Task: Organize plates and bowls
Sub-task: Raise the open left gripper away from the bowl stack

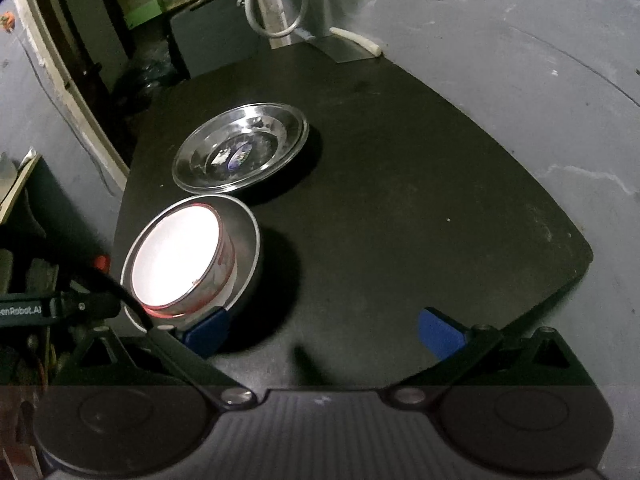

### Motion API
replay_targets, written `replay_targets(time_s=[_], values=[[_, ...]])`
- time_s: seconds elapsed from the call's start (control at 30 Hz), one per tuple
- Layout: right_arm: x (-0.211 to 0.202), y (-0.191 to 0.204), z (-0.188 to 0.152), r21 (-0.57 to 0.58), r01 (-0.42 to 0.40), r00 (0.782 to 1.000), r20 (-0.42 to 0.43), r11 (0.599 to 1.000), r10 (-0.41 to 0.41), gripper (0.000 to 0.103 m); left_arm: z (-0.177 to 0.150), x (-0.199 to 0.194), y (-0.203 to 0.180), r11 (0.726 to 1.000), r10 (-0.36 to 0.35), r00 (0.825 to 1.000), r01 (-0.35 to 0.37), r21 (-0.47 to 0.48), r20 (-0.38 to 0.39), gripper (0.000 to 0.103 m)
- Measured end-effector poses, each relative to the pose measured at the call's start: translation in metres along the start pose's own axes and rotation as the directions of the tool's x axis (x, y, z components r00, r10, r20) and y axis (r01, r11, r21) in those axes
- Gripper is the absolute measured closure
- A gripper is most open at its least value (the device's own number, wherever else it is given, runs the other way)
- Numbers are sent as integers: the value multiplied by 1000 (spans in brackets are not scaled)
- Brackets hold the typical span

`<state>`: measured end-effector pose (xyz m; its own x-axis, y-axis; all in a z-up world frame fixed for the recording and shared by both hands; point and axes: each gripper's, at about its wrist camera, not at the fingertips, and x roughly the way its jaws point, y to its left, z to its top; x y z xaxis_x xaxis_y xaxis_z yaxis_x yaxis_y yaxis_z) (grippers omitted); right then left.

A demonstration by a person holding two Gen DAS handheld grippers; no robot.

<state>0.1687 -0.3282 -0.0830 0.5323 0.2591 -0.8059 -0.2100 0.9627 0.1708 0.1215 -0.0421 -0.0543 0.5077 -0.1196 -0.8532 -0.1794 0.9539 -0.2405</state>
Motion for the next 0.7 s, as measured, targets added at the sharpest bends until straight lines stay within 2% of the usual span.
replay_targets(time_s=[0.23,0.43,0.7], values=[[8,2,27,-40,-15,999,-42,999,13,0,14,5,-5,1000,21,999,-21,2,-32,1],[29,10,31,-120,-14,994,-106,993,1,0,20,15,-6,1000,30,998,-30,1,-56,1],[45,6,36,-147,-30,990,-143,989,9,0,25,22,-6,1000,22,997,-21,21,-77,1]])
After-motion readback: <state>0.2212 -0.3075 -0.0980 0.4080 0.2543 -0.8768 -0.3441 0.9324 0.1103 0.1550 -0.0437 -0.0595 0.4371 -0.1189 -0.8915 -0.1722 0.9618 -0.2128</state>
